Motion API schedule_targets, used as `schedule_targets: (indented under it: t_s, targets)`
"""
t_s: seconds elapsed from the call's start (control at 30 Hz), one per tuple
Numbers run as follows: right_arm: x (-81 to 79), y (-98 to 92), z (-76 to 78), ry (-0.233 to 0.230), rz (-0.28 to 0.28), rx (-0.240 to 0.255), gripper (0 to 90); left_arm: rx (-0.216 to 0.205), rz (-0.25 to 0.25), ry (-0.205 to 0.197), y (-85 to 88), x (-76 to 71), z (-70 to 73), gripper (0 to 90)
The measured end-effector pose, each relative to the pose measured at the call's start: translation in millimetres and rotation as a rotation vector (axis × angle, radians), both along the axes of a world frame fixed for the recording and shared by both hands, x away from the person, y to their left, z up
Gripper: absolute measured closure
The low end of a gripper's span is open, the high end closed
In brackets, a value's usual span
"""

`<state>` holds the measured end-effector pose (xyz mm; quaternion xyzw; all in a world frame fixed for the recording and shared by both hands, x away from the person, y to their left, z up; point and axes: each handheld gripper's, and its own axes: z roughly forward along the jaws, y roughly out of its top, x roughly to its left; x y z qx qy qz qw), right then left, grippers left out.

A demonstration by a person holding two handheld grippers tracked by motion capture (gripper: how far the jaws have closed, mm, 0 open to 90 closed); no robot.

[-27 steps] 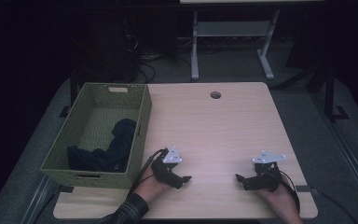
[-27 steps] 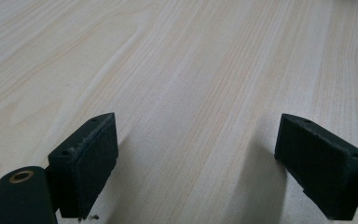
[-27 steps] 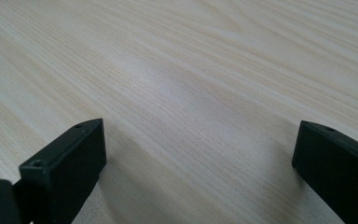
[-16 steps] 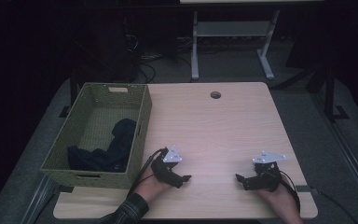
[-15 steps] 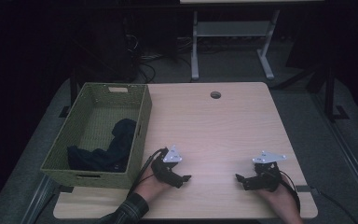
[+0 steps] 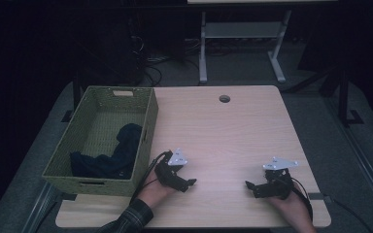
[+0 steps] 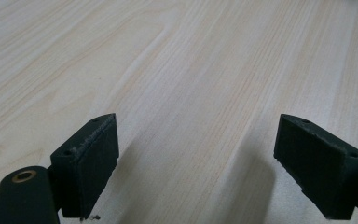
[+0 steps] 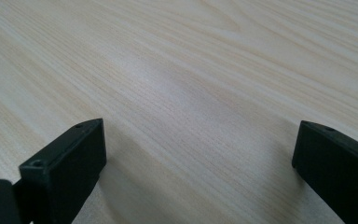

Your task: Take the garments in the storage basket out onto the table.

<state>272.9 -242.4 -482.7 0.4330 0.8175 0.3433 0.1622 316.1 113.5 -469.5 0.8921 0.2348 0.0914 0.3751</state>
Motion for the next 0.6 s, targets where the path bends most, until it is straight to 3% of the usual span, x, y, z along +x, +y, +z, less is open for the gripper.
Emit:
schedule_targets:
  t_s: [0.17, 0.6]
  targets:
    - [0.0, 0.0, 0.0, 0.000, 0.000, 0.000, 2.5, -0.043, 0.019, 0.023, 2.4, 1.0, 2.9, 13.7]
    - [0.0, 0.0, 0.0, 0.000, 0.000, 0.000, 2.5, -0.040, 0.014, 0.031, 2.6, -0.1, 13.1, 13.6]
